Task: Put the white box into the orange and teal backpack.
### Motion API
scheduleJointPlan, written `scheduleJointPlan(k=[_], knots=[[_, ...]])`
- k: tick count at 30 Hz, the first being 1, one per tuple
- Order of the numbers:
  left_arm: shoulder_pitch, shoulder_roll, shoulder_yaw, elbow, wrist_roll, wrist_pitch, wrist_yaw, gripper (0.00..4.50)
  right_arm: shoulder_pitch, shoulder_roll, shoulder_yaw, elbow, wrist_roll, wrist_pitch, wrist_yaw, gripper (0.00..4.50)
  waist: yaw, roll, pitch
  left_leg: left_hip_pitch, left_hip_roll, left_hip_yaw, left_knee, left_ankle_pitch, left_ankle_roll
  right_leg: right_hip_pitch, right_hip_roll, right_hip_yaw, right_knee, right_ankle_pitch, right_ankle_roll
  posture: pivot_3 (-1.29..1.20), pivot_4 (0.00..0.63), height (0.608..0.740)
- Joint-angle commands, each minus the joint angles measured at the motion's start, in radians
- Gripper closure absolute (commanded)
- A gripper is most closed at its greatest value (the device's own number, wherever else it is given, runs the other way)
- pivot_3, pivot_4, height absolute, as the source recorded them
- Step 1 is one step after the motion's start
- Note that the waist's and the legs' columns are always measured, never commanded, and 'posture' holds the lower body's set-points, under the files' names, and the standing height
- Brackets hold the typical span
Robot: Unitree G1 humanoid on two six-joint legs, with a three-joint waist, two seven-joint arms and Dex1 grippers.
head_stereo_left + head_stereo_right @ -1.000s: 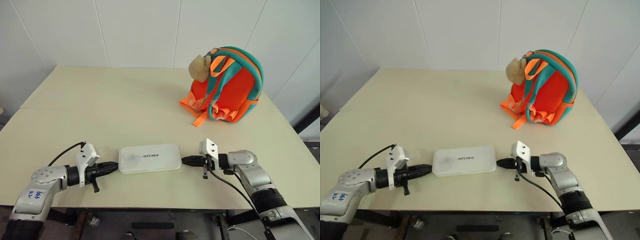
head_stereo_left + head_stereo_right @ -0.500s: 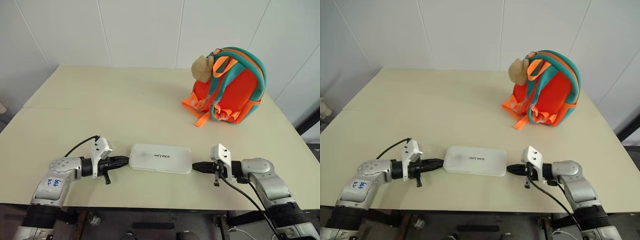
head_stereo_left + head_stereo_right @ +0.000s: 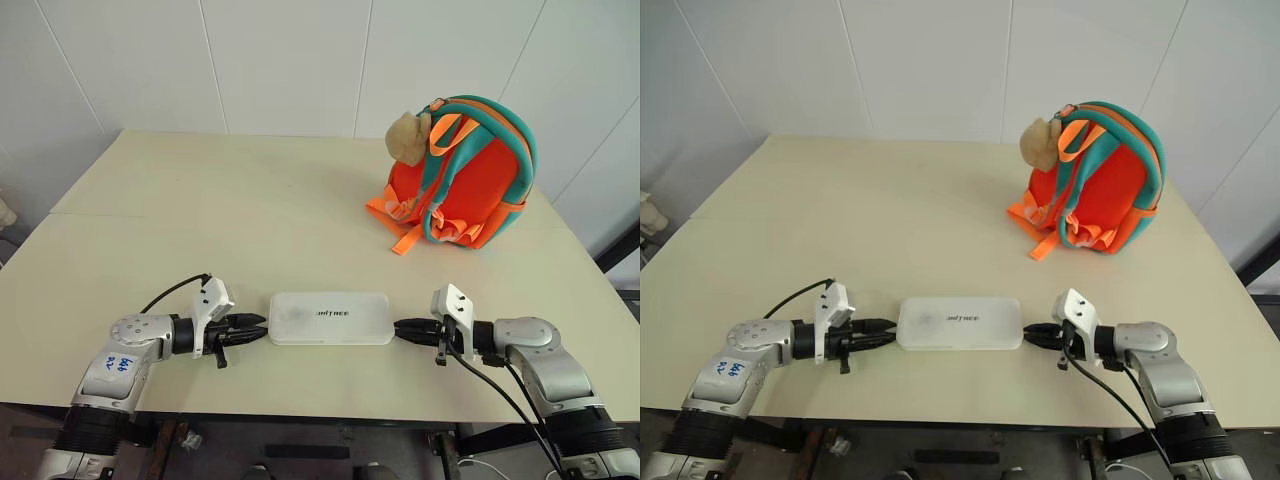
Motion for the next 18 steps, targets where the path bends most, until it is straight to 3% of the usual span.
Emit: scheduleJointPlan(k=[1, 7, 9, 12, 18], knots=[[0.019, -0.041, -0.031, -0.057, -0.032, 0.031, 0.01, 2.0, -0.011, -0.007, 0.015, -0.018, 0.016, -0.011, 0.012, 2.61, 0.001, 0.0, 0.0, 0.0, 0.0, 0.0, 0.0, 0.0, 0.0, 0.0, 0.0, 0.0, 0.0, 0.0, 0.0, 0.0, 0.15, 0.74], [0.038, 0.004, 0.043, -0.105, -0.107, 0.164, -0.002, 0.21, -0.038, -0.065, -0.006, 0.029, 0.01, -0.043, 0.037, 0.59, 0.001, 0.0, 0.0, 0.0, 0.0, 0.0, 0.0, 0.0, 0.0, 0.0, 0.0, 0.0, -0.001, 0.0, 0.0, 0.0, 0.15, 0.74], [0.035, 0.032, 0.066, -0.098, -0.149, 0.227, -0.026, 0.0, -0.05, -0.09, -0.005, 0.029, 0.016, -0.028, 0.061, 0.03, 0.0, 0.0, 0.0, -0.001, 0.0, 0.0, 0.0, 0.0, 0.0, 0.0, 0.0, 0.0, -0.001, 0.0, 0.0, 0.0, 0.15, 0.74], [0.023, 0.08, 0.086, -0.072, -0.227, 0.354, -0.07, 0.0, -0.061, -0.123, 0.005, 0.016, 0.036, 0.011, 0.106, 0.03, -0.001, 0.0, 0.0, -0.001, 0.0, 0.0, -0.001, 0.0, 0.0, -0.001, 0.0, 0.0, -0.001, 0.0, 0.0, 0.0, 0.15, 0.74], [-0.048, 0.105, 0.068, 0.032, -0.237, 0.497, -0.03, 0.0, -0.076, -0.152, 0.046, -0.002, 0.027, 0.029, 0.153, 0.03, -0.005, 0.0, 0.0, -0.001, 0.0, 0.0, -0.001, 0.0, 0.0, -0.001, 0.0, 0.0, -0.001, 0.0, 0.0, 0.0, 0.15, 0.74]])
